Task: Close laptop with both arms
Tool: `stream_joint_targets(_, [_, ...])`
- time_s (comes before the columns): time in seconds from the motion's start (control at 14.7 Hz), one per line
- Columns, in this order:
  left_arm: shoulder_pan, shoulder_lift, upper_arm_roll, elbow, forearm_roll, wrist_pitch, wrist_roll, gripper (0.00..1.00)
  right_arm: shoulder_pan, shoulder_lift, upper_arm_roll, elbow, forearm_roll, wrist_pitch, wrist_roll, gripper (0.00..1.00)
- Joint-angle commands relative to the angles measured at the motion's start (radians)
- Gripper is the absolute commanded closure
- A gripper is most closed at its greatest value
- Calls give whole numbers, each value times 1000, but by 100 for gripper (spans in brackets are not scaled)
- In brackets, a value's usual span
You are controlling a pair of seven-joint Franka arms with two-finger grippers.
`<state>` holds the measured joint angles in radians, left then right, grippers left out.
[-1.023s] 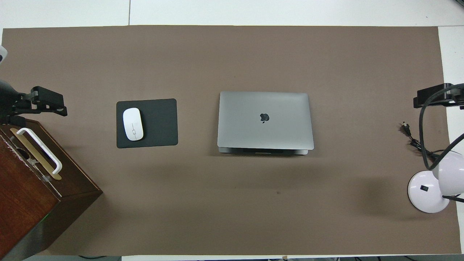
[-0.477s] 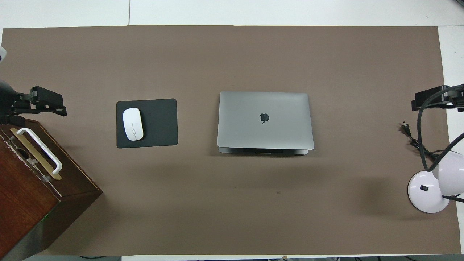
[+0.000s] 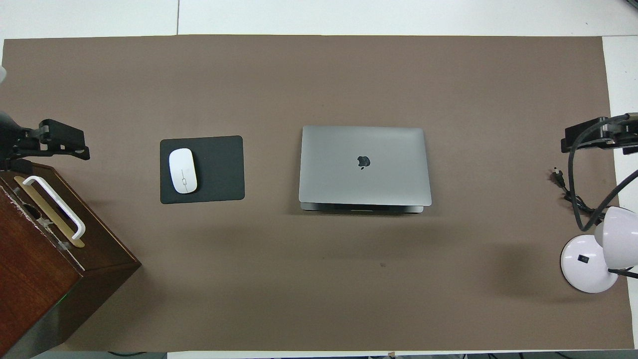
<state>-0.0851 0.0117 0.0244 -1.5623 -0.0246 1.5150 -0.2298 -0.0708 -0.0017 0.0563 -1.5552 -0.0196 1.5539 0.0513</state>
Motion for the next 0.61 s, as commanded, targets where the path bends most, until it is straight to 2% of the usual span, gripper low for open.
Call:
stream_joint_targets(0.0, [2, -7, 2, 1, 17, 4, 18, 0, 6, 19, -10, 7, 3, 28, -27, 0])
stream_joint_targets(0.55, [2, -6, 2, 2, 17, 4, 18, 0, 5, 29, -24, 6, 3, 54, -28, 0])
